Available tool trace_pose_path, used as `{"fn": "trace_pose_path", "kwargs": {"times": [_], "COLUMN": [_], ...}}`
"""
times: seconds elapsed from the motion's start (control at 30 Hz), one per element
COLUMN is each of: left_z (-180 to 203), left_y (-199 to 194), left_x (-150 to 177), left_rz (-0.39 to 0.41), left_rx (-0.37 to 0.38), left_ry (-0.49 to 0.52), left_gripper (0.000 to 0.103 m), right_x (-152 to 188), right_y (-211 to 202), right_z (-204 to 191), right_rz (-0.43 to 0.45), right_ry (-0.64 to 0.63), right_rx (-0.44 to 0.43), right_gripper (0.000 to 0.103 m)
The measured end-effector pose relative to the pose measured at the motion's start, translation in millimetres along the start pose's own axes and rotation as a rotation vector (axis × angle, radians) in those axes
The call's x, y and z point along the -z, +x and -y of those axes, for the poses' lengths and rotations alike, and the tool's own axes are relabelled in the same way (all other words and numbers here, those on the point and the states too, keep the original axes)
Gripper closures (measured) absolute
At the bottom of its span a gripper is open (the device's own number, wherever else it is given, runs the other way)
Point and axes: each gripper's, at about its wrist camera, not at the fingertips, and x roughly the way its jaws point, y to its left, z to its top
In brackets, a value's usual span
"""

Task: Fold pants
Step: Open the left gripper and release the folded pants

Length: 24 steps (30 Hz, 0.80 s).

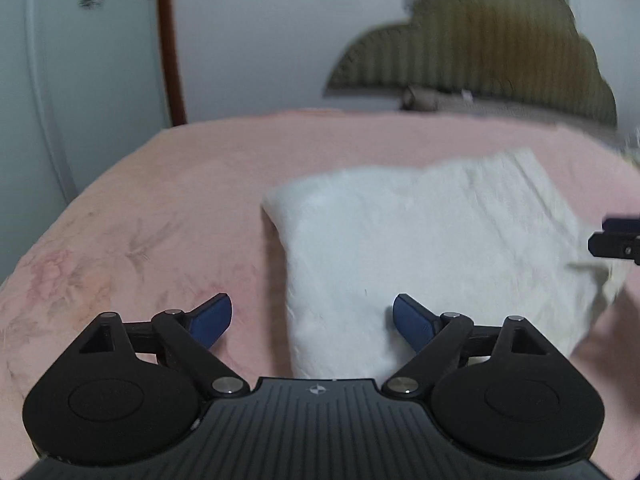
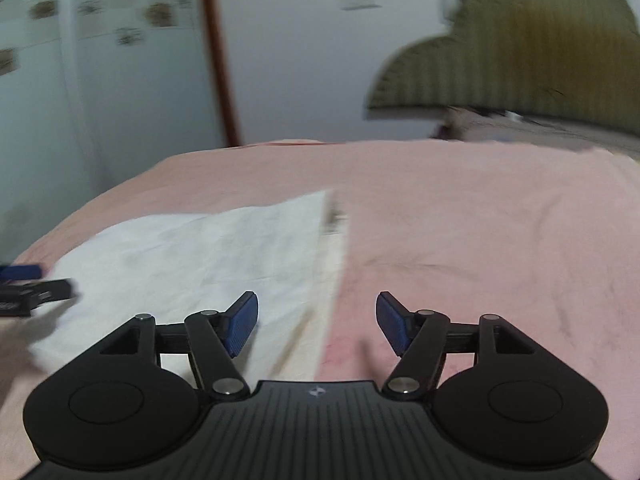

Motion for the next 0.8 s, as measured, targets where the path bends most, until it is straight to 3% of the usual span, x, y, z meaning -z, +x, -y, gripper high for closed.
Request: {"fn": "trace_pose_path", "kwargs": {"times": [0.03,0.1,0.23,0.33,0.57,0.8], "left_z": [1,1,3,8,37,68], "left_y": [1,-7,-37,-58,-78,-79], "left_x": [1,1,1,7,27,48], "left_rz": [0.012,0.026,0.088,0.112,0.062,0.046], "left_rx": [-0.014,-0.028,-0.056,-0.061,0.057,-0.033], "left_ry": [0.026,0.021,-0.004,-0.019,-0.075,-0.019], "left_gripper": [0.01,0.011,0.012,0.01,0.006,0.005], "right_x": [5,16,16,19,45,63], "right_y": [3,16,4,-16,-48,-50], "right_z": [-10,-28,-32,-50,-85,-92], "right_rz": [-0.029,-0.102,-0.046,0.013,0.008,-0.04], "right_ry": [-0.065,-0.187,-0.126,-0.19,-0.199,-0.109], "right_rx": [0.004,0.098,0.137,0.197,0.093,0.056], "right_gripper": [0.039,0.035,0.035,0.035,0.034,0.034]}}
